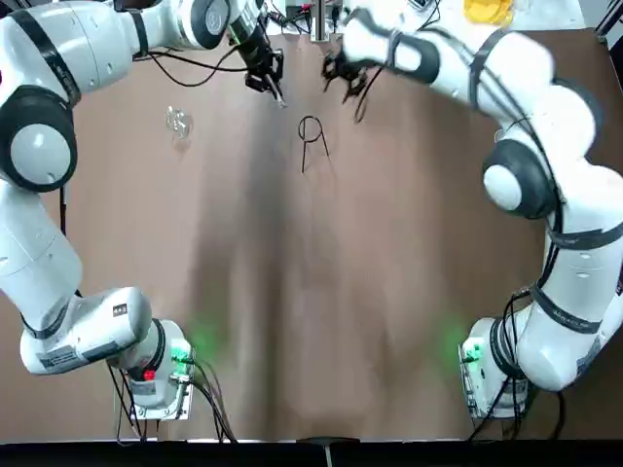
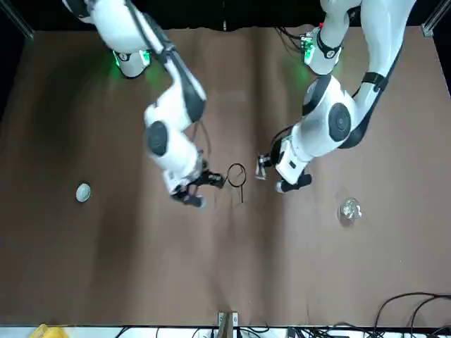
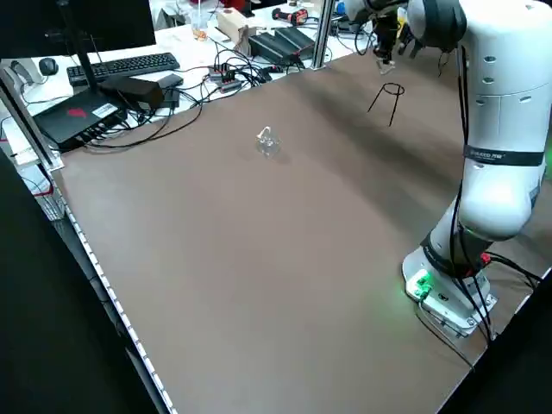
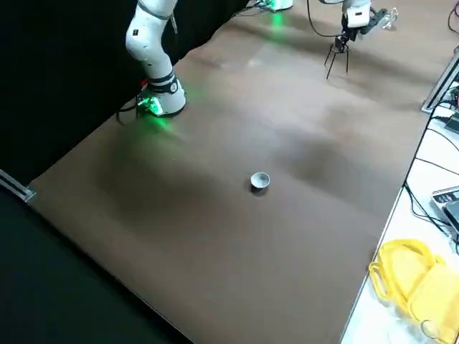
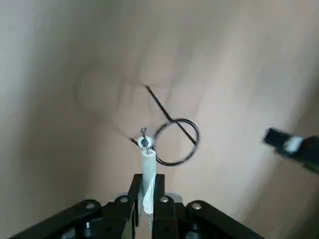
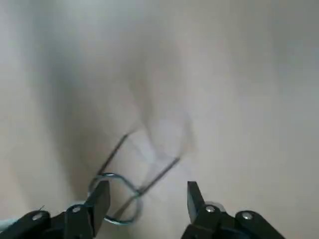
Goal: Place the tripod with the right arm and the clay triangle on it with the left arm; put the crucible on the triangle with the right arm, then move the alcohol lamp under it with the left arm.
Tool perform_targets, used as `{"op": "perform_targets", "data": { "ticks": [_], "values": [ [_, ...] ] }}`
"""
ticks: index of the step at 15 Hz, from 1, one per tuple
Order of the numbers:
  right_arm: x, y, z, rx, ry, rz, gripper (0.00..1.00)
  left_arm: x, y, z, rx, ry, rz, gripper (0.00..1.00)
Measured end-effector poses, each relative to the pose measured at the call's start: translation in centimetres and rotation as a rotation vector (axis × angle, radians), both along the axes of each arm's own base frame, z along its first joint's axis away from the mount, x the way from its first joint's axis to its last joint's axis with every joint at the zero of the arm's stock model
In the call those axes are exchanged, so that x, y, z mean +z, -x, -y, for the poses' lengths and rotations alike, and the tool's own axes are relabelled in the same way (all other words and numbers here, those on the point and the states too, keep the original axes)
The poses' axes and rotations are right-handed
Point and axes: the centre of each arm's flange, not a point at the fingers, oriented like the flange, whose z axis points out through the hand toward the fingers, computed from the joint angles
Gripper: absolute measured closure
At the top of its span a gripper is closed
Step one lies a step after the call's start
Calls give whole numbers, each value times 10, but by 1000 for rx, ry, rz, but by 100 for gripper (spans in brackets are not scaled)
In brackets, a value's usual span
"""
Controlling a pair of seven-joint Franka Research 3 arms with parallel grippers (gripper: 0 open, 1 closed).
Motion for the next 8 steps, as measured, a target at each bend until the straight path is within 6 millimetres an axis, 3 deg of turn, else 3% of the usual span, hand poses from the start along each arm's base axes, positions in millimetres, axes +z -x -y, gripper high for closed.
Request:
{"op": "perform_targets", "data": {
  "ticks": [4,8],
  "values": [
    [35,-38,138,95,21,-90,29,5,7,41,20,101,44,88],
    [31,-61,285,206,-11,-128,29,-13,19,75,15,155,49,88]
  ]
}}
